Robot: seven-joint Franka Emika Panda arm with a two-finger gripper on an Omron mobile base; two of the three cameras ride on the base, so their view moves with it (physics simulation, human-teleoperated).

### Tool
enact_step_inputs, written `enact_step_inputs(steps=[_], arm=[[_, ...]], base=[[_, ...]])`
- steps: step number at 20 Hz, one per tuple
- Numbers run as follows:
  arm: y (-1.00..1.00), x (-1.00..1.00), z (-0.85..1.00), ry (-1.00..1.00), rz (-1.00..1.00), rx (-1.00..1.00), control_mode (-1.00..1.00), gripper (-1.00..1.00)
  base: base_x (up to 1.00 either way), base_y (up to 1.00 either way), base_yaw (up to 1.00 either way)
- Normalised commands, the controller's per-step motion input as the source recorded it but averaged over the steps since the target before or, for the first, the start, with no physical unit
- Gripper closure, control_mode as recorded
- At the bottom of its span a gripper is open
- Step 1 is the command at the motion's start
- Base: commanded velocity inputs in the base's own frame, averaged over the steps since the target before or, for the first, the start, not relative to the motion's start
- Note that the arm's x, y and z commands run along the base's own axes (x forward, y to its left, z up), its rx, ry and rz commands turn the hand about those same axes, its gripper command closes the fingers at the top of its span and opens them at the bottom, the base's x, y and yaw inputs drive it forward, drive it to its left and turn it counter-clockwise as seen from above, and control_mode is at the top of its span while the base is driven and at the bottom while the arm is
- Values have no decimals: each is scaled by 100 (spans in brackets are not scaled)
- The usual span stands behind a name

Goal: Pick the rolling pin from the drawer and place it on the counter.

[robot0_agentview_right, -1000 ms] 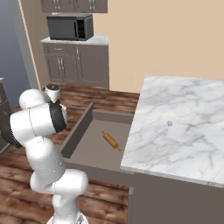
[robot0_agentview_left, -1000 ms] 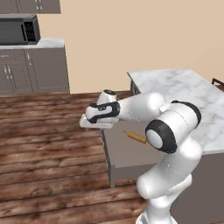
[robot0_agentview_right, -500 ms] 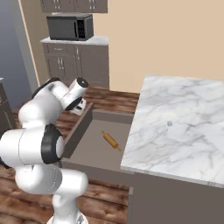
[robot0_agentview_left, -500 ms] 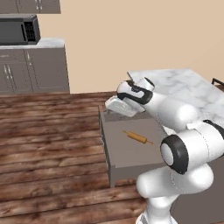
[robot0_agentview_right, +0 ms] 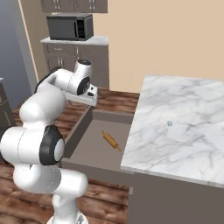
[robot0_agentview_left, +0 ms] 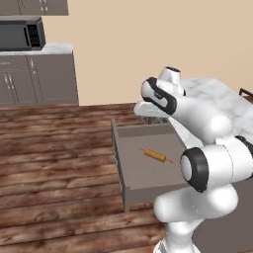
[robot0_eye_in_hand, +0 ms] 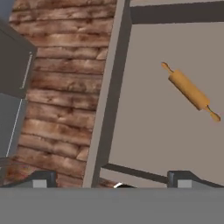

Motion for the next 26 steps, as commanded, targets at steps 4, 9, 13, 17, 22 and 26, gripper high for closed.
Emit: enact_step_inputs(steps=[4,9,13,17,22,26], arm=[[-16,20,-62,4,11,-43,-100,-100],[-22,43,-76,0,15,-14,-100,-100],[-44,42,-92,1,17,-2,-100,-100],[-58,36,-82,2,19,0,-100,-100],[-29,51,-73,5,21,-5,-100,-100],[-7,61,-61,4,21,-8,-100,-100]], base=[[0,0,0],[0,0,0],[0,0,0],[0,0,0],[0,0,0],[0,0,0]])
